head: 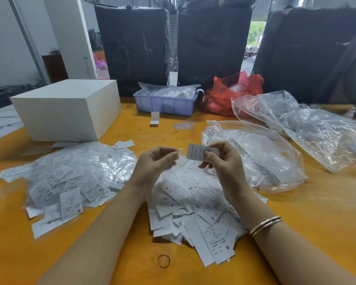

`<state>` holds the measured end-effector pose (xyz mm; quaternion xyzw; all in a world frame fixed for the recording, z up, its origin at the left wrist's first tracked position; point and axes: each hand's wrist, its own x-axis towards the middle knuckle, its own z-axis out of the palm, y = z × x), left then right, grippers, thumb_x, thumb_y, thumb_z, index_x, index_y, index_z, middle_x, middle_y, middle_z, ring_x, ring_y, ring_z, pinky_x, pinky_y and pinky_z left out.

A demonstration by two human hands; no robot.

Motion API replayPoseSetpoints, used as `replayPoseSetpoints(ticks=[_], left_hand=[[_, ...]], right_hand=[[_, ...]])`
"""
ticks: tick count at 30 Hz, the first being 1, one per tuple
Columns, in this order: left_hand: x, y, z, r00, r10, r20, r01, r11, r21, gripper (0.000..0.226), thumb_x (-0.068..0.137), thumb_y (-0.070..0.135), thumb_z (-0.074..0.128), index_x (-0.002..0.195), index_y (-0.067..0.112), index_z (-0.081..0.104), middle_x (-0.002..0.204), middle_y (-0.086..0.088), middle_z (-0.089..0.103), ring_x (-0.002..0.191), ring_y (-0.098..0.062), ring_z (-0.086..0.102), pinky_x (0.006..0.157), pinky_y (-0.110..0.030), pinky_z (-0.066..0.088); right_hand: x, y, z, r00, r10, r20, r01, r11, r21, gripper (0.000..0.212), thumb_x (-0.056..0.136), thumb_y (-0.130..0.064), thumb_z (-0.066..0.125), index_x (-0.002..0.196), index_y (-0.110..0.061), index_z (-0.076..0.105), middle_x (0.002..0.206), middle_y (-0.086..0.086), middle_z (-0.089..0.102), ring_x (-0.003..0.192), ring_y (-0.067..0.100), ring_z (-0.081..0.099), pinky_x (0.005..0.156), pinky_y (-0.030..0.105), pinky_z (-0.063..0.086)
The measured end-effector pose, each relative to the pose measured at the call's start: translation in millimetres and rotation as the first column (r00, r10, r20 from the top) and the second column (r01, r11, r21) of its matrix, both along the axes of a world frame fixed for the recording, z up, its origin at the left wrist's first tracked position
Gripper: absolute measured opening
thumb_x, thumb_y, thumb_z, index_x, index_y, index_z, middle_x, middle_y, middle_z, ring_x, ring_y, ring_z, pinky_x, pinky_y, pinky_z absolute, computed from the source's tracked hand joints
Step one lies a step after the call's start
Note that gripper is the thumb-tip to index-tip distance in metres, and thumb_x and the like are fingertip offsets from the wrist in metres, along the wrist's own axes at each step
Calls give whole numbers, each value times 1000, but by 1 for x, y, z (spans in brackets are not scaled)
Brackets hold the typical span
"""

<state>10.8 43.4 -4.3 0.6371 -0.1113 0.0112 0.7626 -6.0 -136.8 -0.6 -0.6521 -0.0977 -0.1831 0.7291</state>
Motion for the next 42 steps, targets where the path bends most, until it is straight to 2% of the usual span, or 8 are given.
replayPoseSetpoints(ticks=[4, 8, 12, 15, 20, 25, 33, 42], left_hand=[[1, 0, 0, 1000, 9, 2, -9, 1000, 4, 23, 65, 26, 72, 87, 17, 70, 77, 4, 72, 74, -7, 66, 69, -15, 52], [1, 1, 0, 1000, 13, 12, -14, 1000, 15, 22, 64, 29, 73, 84, 20, 71, 79, 3, 73, 76, -9, 67, 71, -17, 53], [1, 1, 0, 1000, 8, 16, -9, 1000, 29, 24, 63, 30, 73, 85, 20, 72, 80, 2, 73, 76, -9, 67, 70, -17, 53], [0, 1, 1, 1000, 5, 16, -5, 999, 33, 24, 63, 30, 73, 85, 21, 72, 80, 2, 73, 76, -10, 67, 70, -17, 53], [0, 1, 1, 1000, 3, 11, -3, 1000, 18, 21, 64, 29, 73, 84, 21, 72, 81, 2, 73, 76, -9, 66, 70, -17, 52], [-1, 1, 2, 1000, -2, 19, 2, 1000, 5, 21, 64, 28, 73, 84, 20, 72, 80, 2, 73, 76, -10, 66, 70, -17, 53], [0, 1, 1, 999, 6, 37, -8, 999, 37, 20, 66, 27, 72, 85, 20, 71, 79, 3, 73, 75, -8, 66, 69, -16, 52], [1, -1, 1, 998, -1, 67, -7, 994, 113, 22, 70, 24, 72, 89, 16, 67, 79, 4, 74, 75, -10, 69, 65, -16, 53]], right_hand=[[-1, 2, -1, 999, 38, -15, -39, 997, -72, 15, 84, 7, 59, 84, -7, 55, 90, 22, 61, 61, 17, 62, 51, 15, 45], [0, 1, -2, 998, 58, -35, -61, 992, -109, 16, 84, 4, 59, 84, -12, 56, 84, 13, 65, 56, 17, 63, 52, 18, 44], [2, -1, -3, 996, 62, -66, -63, 998, -2, 14, 86, 0, 60, 86, -14, 56, 78, 2, 68, 57, 19, 63, 58, 25, 45], [4, -3, -3, 993, 79, -86, -72, 994, 84, 15, 86, 1, 58, 87, -14, 56, 75, 1, 69, 57, 19, 61, 63, 31, 44], [4, -1, -5, 995, 60, -79, -58, 998, 24, 15, 86, -1, 60, 86, -16, 56, 75, -1, 69, 57, 19, 62, 59, 27, 46], [6, -4, -5, 997, 30, -75, -23, 996, 85, 16, 87, 1, 57, 86, -15, 55, 74, -4, 70, 57, 18, 63, 60, 28, 46], [4, 0, -6, 990, 93, -103, -93, 996, 6, 14, 85, 1, 60, 85, -13, 56, 70, -3, 67, 55, 18, 63, 51, 17, 44], [3, -1, -7, 997, 53, -47, -56, 996, -63, 14, 87, 1, 58, 88, -12, 54, 82, 10, 64, 60, 17, 64, 54, 18, 46]])
